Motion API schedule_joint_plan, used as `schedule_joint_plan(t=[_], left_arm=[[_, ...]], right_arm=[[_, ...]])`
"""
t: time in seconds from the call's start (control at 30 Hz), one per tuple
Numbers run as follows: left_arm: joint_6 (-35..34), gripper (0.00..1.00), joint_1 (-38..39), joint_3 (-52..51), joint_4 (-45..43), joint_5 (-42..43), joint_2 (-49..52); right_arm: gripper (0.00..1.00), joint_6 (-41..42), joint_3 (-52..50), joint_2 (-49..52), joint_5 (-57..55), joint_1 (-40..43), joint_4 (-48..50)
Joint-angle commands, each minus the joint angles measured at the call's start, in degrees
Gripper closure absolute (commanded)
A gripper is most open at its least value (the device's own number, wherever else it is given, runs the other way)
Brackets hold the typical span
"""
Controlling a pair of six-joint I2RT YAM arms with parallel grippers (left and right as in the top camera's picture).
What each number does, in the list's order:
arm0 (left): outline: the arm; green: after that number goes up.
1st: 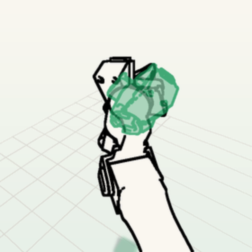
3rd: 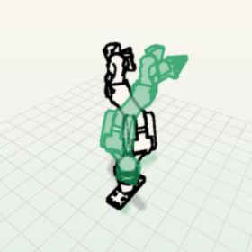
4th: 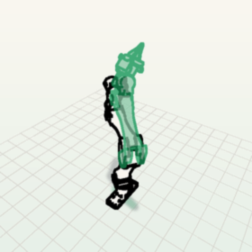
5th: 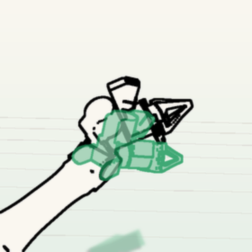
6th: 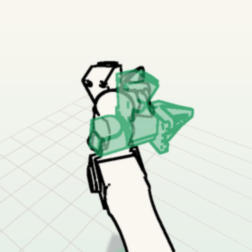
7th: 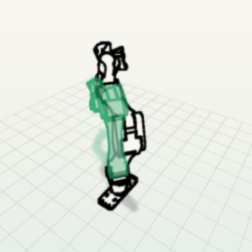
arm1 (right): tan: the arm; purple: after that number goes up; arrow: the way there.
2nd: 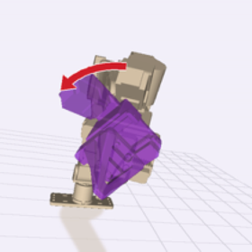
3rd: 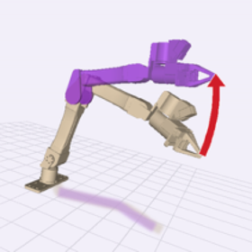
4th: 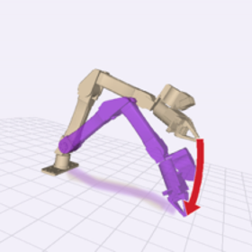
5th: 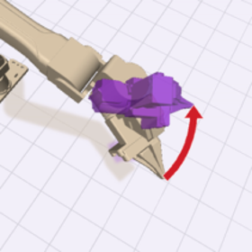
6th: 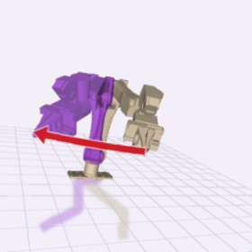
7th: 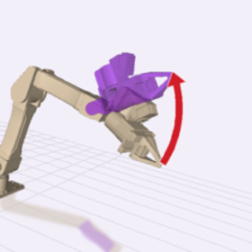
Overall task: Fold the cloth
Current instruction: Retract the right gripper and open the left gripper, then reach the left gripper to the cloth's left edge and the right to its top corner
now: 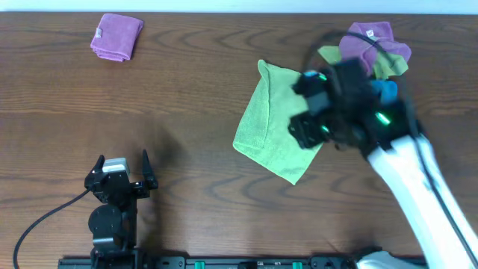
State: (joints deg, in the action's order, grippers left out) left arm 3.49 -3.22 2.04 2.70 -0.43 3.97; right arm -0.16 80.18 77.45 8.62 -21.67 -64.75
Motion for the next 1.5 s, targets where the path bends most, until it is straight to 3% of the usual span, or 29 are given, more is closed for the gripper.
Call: schedule_joint_plan(t=[0.0, 0.1, 0.27, 0.4, 0.5, 0.63, 0.87, 0.93, 1.0, 1.13, 1.33, 1.47], left_arm=[[0.8, 0.05, -0.2, -1.8, 1.5, -1.0, -0.3], [0.6, 0.04, -0.2, -1.8, -1.4, -0.8, -0.3], [-0.1, 0.05, -0.1, -1.8, 0.9, 8.8, -0.3], [-2.6, 0.05, -0.1, -1.8, -6.3, 24.8, -0.2], [-2.6, 0.05, -0.1, -1.8, -12.4, 35.0, -0.2], [-2.6, 0.05, -0.1, -1.8, -18.6, 36.4, -0.2], [-3.1, 0.05, -0.1, -1.8, -24.2, 50.7, -0.2], [-7.1, 0.05, 0.7, -1.7, -26.1, 48.7, -0.2], [-13.0, 0.05, 3.0, -1.7, -26.3, 39.7, 0.1], [-15.1, 0.05, 10.3, 2.0, -25.0, 29.6, 6.1], [-10.6, 0.05, 17.6, 17.9, -20.5, 28.1, 30.6], [-7.2, 0.05, 19.7, 30.6, -10.8, 27.6, 46.8]], right_arm=[[0.44, 3.7, -3.9, -7.3, -2.8, -1.6, -2.8], [0.43, 7.1, -9.7, -17.9, -4.2, -3.8, -5.3], [0.4, 9.1, -13.2, -31.0, -4.1, -6.0, -8.8], [0.35, 9.2, -13.2, -37.7, -4.1, -6.1, -9.8], [0.34, 9.1, -13.2, -38.7, -4.2, -6.1, -11.6], [0.33, 9.6, -13.2, -38.2, -4.1, -6.1, -12.8], [0.3, 9.6, -13.2, -37.9, -8.0, -6.1, -12.7], [0.28, 9.6, -13.2, -37.9, -10.0, -6.1, -12.6], [0.26, 9.6, -13.2, -37.8, -12.1, -6.1, -11.4], [0.21, 9.5, -12.7, -37.6, -12.3, -6.1, -4.9], [0.19, 8.9, -9.6, -34.6, -12.3, -6.1, -2.9], [0.19, 8.9, -7.8, -33.7, -13.8, -6.1, -3.0]])
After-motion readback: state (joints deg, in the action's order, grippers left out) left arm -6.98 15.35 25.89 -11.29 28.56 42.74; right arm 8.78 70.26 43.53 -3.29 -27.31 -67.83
